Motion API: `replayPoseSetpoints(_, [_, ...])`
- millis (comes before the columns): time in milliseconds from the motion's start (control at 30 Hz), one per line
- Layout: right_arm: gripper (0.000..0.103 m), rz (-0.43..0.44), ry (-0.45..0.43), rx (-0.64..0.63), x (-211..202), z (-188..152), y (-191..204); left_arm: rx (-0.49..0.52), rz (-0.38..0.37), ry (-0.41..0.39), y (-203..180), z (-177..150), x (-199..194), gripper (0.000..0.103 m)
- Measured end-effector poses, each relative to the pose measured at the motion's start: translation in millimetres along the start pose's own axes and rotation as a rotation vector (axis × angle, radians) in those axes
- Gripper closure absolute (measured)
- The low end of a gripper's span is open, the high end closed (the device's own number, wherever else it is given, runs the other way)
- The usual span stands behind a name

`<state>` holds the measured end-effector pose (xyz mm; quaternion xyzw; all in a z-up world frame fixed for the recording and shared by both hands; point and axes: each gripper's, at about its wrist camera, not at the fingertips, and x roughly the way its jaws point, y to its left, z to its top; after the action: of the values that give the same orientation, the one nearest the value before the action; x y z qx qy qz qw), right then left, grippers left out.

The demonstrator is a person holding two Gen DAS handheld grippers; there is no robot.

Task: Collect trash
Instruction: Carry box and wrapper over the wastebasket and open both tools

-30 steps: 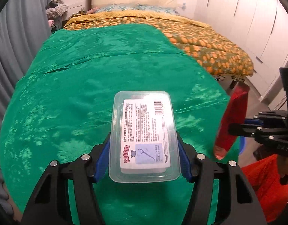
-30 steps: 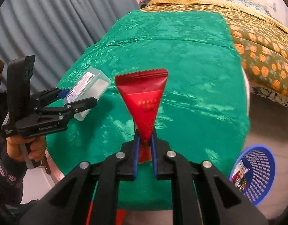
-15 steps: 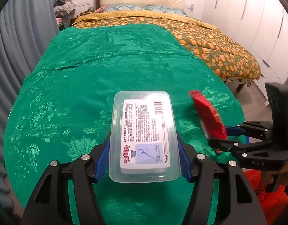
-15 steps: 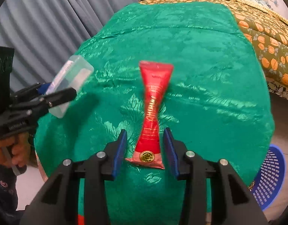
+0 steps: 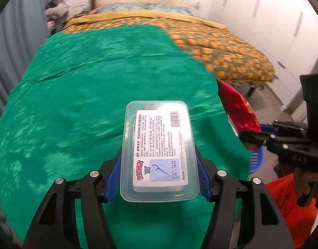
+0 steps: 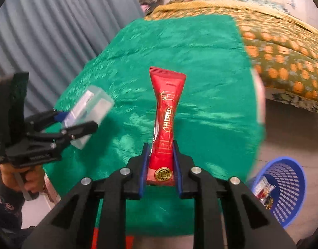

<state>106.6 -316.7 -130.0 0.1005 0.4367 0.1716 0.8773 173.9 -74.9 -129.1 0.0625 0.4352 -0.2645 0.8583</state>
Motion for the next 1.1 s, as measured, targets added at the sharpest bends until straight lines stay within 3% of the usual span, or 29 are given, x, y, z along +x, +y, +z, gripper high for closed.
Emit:
replayPoseSetpoints(200, [0.082,-0.137,-0.041,0.120,-59,-24,-87,0.098,-0.154,-0.007,-98,18,17,0.042])
replayPoseSetpoints(367, [0.082,-0.248,-0.010,0.244,-73,-60,-169,0.184,-0.272,0.052,-196,22,57,0.042])
replayPoseSetpoints(567, [0.082,-0.308,0.057,0.388,-57,-111,-259,0.230,-0.287,0.153,-274,14,132,0.042])
replayPoseSetpoints(767, [0.082,-0.304,0.068,0.491,-39,-135,-319,0.232,-0.270,0.241,-309,5,208,0.042])
replayPoseSetpoints(933, [0.078,-0.291,0.069,0.585,-17,-153,-353,0.251,-0.241,0.269,-321,-2,258,0.041])
replayPoseSetpoints(1033, [0.068,-0.315,0.061,0.645,-11,-161,-370,0.247,-0.246,0.292,-321,-7,283,0.034])
replayPoseSetpoints(1100, [0.047,-0.319,0.042,0.666,-15,-165,-376,0.243,-0.241,0.294,-319,-8,290,0.030])
